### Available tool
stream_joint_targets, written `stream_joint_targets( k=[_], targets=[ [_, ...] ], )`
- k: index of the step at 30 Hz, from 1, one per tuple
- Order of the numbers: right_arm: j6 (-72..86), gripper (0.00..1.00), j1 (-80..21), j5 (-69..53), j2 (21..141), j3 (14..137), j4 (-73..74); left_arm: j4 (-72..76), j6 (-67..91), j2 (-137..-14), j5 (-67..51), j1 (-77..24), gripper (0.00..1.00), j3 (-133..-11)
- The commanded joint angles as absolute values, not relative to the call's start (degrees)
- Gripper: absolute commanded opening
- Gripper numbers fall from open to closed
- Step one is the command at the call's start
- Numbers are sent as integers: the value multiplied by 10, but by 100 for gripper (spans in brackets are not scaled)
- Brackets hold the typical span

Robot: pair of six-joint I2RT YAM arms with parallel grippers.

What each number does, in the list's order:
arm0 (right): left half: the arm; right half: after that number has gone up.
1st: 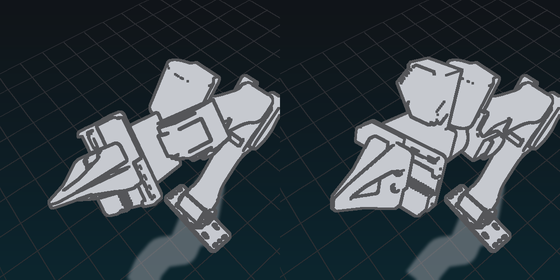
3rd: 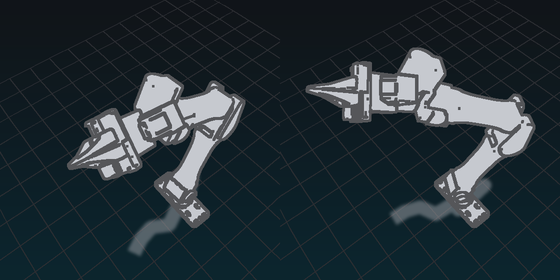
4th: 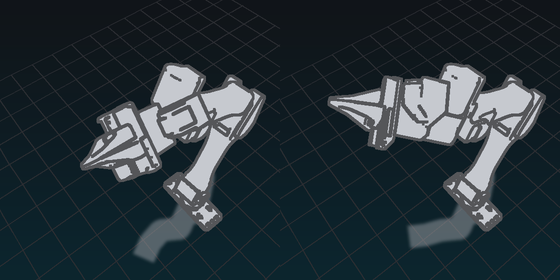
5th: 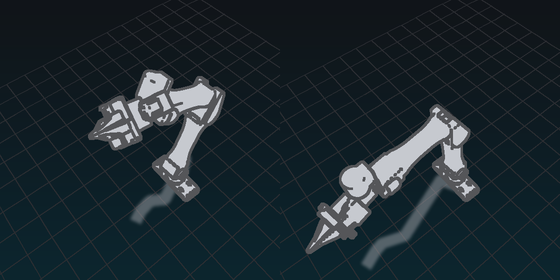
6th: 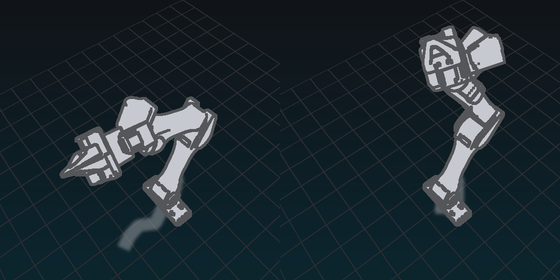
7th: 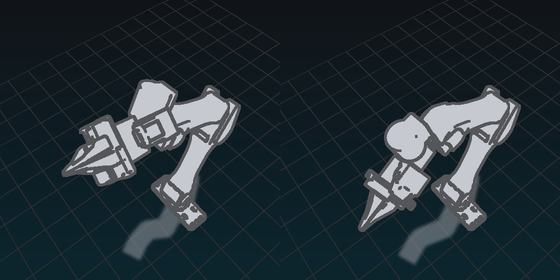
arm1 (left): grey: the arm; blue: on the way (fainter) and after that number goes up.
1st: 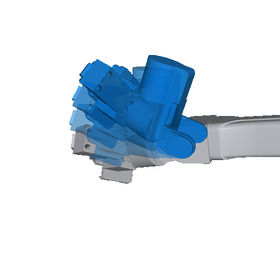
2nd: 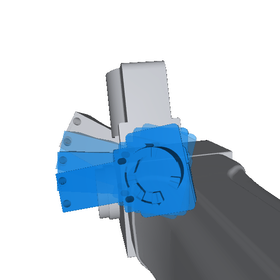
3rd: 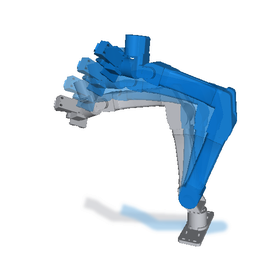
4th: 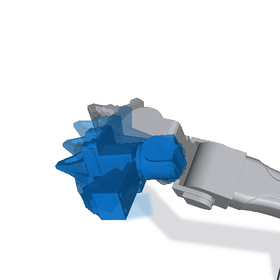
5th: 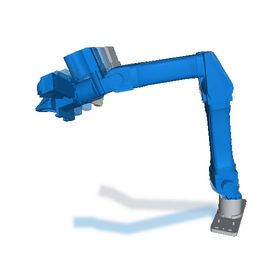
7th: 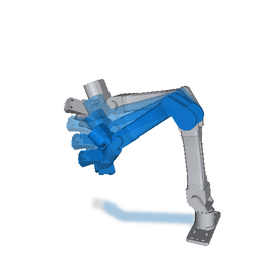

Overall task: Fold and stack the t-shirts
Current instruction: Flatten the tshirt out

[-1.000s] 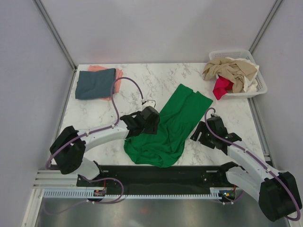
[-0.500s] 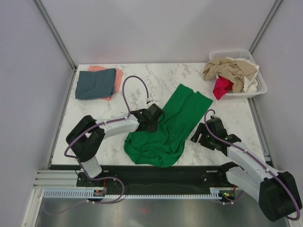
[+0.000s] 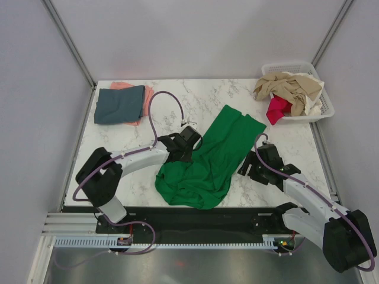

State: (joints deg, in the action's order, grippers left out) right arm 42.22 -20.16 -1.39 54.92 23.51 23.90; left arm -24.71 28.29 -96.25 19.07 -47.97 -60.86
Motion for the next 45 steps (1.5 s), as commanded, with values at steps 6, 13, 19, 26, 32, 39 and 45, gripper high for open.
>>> stream_joint_targets(
  k=[6, 13, 19, 26, 32, 39, 45],
  targets=[
    [383, 80, -205, -15, 681, 475, 237, -339, 227, -756, 179, -435, 2, -629],
    [338, 78, -199, 19, 917, 743, 262, -387, 200, -733, 135, -410, 2, -616],
    [282, 72, -197, 105, 1149, 1001, 350, -388, 198, -754, 69, -410, 2, -595],
    [279, 70, -165, 139, 1272, 1104, 377, -400, 214, -717, 128, -410, 2, -578],
    [293, 66, -116, 98, 1269, 1041, 316, -407, 222, -713, 140, -404, 2, -577],
    [303, 64, -89, 34, 1275, 1002, 251, -407, 222, -718, 125, -401, 2, -578],
    [304, 62, -98, 5, 1285, 991, 221, -407, 222, -722, 123, -399, 2, -577]
  ],
)
